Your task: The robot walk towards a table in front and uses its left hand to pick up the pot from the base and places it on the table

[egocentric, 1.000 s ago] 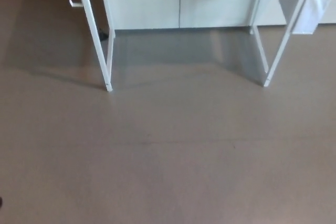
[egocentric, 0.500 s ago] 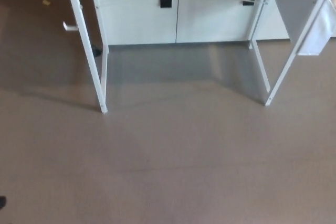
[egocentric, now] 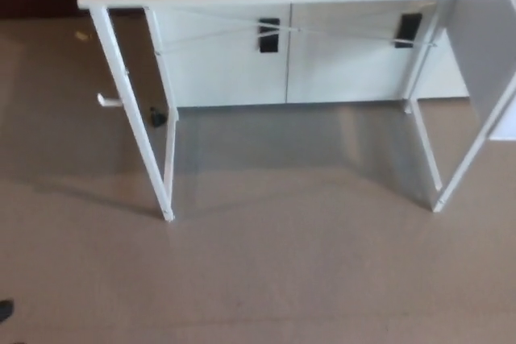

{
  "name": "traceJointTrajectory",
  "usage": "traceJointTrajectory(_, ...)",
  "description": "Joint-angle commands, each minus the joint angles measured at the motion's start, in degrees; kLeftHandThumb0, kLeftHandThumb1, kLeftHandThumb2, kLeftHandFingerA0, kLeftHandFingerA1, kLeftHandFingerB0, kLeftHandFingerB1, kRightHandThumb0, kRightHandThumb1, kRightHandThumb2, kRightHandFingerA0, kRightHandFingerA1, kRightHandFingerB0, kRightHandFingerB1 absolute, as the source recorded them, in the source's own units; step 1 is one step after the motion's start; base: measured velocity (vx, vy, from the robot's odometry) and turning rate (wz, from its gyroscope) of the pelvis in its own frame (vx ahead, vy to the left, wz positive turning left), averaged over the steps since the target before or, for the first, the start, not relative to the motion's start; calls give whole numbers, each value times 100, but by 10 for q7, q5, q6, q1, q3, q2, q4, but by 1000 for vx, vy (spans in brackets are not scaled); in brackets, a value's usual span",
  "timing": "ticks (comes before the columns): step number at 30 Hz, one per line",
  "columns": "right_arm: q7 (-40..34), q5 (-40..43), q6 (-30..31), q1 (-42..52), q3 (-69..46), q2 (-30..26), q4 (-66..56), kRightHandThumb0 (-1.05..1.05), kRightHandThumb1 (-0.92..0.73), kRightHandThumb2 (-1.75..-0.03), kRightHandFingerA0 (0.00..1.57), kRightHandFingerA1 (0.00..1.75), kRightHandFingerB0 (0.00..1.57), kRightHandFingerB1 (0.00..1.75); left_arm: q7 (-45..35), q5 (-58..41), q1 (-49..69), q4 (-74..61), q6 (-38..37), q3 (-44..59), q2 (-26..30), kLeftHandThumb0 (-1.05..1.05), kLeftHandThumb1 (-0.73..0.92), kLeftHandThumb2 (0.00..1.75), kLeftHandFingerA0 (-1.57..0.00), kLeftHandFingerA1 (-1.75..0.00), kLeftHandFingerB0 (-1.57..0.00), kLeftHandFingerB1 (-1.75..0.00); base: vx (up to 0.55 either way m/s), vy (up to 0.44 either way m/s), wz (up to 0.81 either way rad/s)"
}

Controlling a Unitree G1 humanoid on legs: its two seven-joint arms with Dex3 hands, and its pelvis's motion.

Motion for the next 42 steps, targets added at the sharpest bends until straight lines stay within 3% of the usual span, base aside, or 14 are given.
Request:
traceJointTrajectory(1,2,12,-15,4,-6,-7,12,-39,-54,-57,48,40,31,35,7,4,7,4,3,-3,8,-1,39,86,-35,-58,-24,-52,359,-59,4)
traceJointTrajectory(10,2,14,-12,7,-8,-5,7,-40,-54,-57,48,40,31,35,5,4,7,6,1,-5,10,-3,39,86,-34,-58,-24,-52,216,55,-11)
traceJointTrajectory(11,0,11,-11,5,-7,-6,8,-40,-54,-57,48,40,31,35,6,2,3,5,6,-4,10,-4,58,56,-45,-43,-36,-36,293,221,0)
traceJointTrajectory(17,3,16,-14,5,-10,-5,10,-39,-54,-57,48,40,30,35,9,8,1,7,2,-10,13,-6,58,57,-45,-42,-36,-36,277,163,-3)
traceJointTrajectory(18,3,14,-10,7,-9,-5,8,-39,-55,-57,47,39,31,34,6,6,4,7,0,-10,14,-3,39,86,-36,-59,-24,-52,201,71,12)
traceJointTrajectory(21,0,11,-10,17,-6,-6,8,-39,-54,-57,50,39,32,35,0,3,18,0,0,-10,12,-4,39,86,-36,-59,-25,-52,191,6,8)
traceJointTrajectory(22,-1,11,-10,18,-7,-6,7,-39,-54,-57,50,39,33,35,2,4,19,-1,3,-10,12,-7,58,56,-45,-42,-36,-36,236,-48,6)
traceJointTrajectory(30,-11,1,-32,43,1,-7,12,-40,-54,-57,54,41,34,37,-3,8,42,10,-16,-17,12,-6,59,56,-47,-46,-36,-38,251,-141,14)
traceJointTrajectory(31,-8,1,-13,56,4,-7,-7,-41,-55,-57,54,39,32,34,-7,9,52,13,-25,-19,14,-6,39,85,-36,-59,-27,-53,280,-170,-5)
traceJointTrajectory(38,-3,11,-1,79,0,0,-36,-40,-54,-57,52,38,34,34,-20,10,63,22,-39,-25,20,-7,39,85,-36,-59,-28,-54,83,-44,-7)
traceJointTrajectory(39,-3,11,-2,83,-1,0,-42,-40,-54,-57,53,38,34,34,-20,10,64,23,-40,-26,19,-12,58,58,-45,-45,-38,-39,73,109,-6)
traceJointTrajectory(42,-3,5,3,85,3,-2,-42,-41,-55,-57,52,38,33,34,-16,18,69,18,-50,-31,22,-13,57,57,-47,-46,-39,-40,137,193,20)
